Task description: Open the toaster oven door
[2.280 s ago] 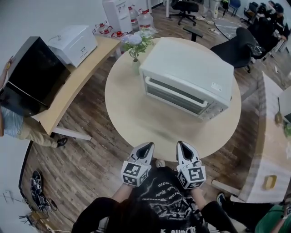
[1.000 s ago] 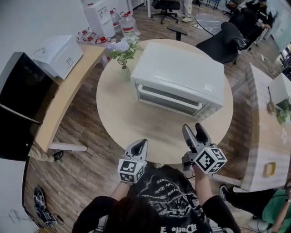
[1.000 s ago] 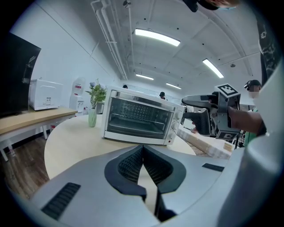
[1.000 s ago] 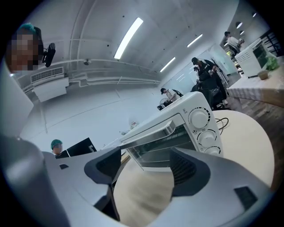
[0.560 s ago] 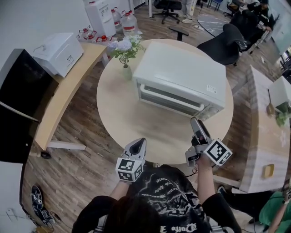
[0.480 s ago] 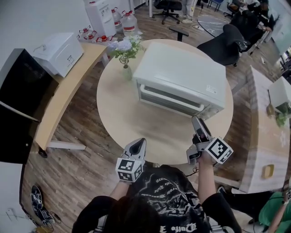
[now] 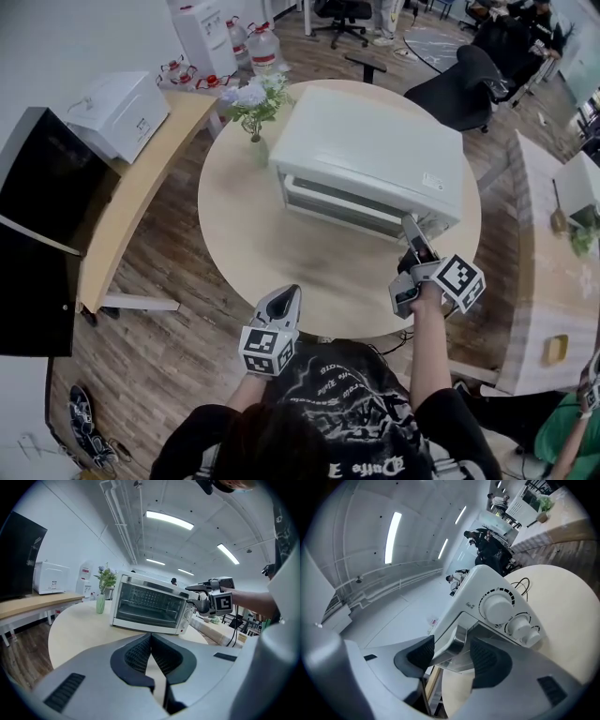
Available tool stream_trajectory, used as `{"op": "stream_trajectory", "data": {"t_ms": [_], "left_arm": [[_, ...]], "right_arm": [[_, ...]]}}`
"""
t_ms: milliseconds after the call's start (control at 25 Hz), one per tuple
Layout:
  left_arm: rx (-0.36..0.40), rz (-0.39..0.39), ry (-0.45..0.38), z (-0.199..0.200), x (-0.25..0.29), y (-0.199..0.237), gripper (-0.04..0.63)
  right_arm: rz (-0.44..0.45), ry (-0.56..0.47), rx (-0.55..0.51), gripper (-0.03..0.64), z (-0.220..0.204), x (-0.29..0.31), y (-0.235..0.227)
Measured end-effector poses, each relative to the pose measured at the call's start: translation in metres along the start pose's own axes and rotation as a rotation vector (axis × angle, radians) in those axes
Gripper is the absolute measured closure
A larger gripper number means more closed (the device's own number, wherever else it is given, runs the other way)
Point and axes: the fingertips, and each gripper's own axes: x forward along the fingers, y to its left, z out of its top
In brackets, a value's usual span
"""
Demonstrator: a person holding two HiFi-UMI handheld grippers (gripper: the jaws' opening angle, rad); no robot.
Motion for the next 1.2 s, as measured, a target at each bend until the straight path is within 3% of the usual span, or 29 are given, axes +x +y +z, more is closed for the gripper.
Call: {"op": "stream_trajectory", "data": {"t_ms": [80,480,1200], "left_arm": [[0.002,-0.005,0.004,-0.001,0.002,-0.001,0.575],[0.008,-0.009,0.013,-0.005,0.000,-0.004,0.575],[0.019,-0.008,0.034,-0.016,-0.015,-0.005,0.575]], "right_arm": [[-0.020,0.010,0.011,0.396,0.001,0.003,-0.006],[-0.010,0.005,0.150,0.457,0.001,0.010,-0.008],[-0.010,0.037,0.100,0.460,-0.014,-0.005,-0.006]]}}
